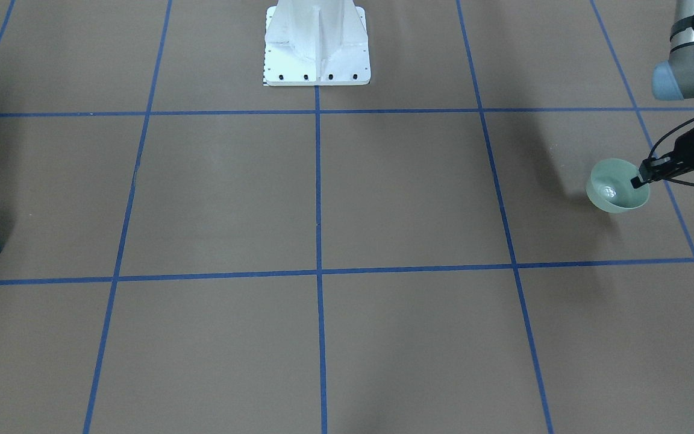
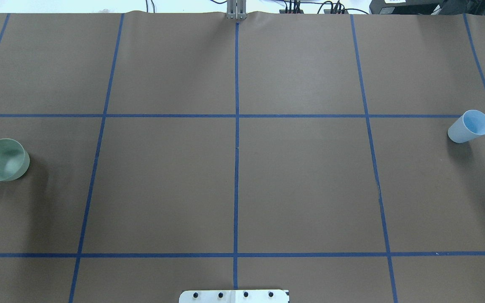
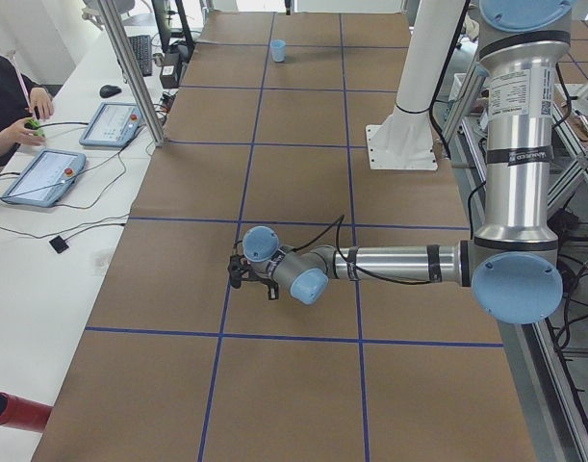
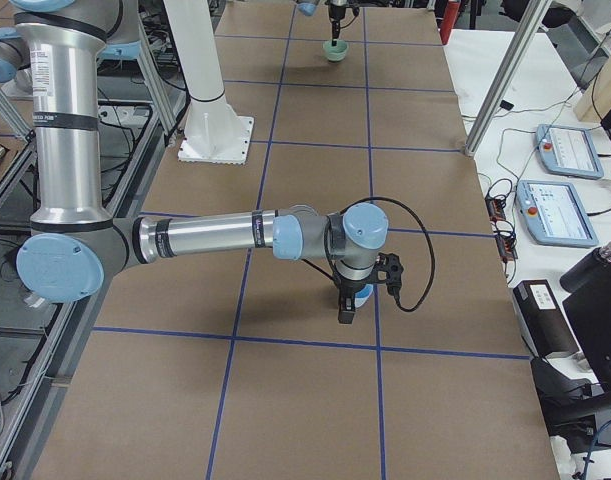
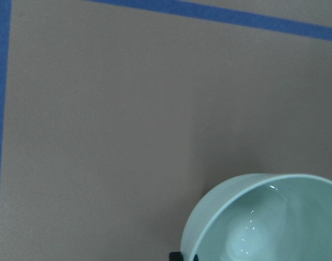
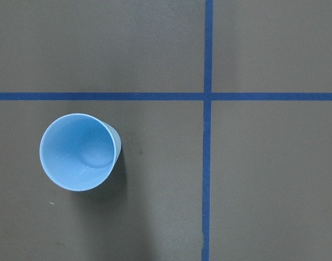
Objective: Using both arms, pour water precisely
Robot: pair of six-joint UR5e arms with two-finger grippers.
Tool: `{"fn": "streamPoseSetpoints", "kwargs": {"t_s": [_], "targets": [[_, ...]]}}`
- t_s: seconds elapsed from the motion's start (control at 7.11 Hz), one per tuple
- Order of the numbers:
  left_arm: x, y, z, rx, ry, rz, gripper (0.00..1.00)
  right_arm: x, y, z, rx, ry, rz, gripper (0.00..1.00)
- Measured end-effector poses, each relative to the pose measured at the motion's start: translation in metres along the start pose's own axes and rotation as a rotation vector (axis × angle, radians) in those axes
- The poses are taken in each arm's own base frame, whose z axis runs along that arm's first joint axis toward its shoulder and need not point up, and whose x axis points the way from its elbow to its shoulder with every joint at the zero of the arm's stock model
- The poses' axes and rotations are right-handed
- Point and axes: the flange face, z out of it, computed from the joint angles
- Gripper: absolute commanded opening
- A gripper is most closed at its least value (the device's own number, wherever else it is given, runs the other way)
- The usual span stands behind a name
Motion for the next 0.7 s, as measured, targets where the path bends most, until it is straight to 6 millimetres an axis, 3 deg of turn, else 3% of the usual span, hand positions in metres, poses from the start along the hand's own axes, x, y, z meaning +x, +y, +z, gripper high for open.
{"fn": "streamPoseSetpoints", "kwargs": {"t_s": [0.14, 0.28, 0.56, 0.7], "targets": [[0.028, -0.012, -0.028, 0.007, 0.015, -0.025, 0.0, 0.0, 0.0, 0.0, 0.001, 0.0, 0.0, 1.0], [0.071, -0.026, -0.054, 0.007, 0.015, -0.045, 0.0, -0.001, 0.0, -0.001, 0.003, -0.001, -0.001, 1.0], [0.173, -0.05, -0.101, -0.003, 0.005, -0.099, 0.0, -0.003, 0.0, -0.004, 0.007, -0.002, -0.004, 1.0], [0.231, -0.054, -0.111, -0.011, 0.011, -0.15, 0.0, -0.003, 0.0, -0.004, 0.008, -0.002, -0.004, 1.0]]}}
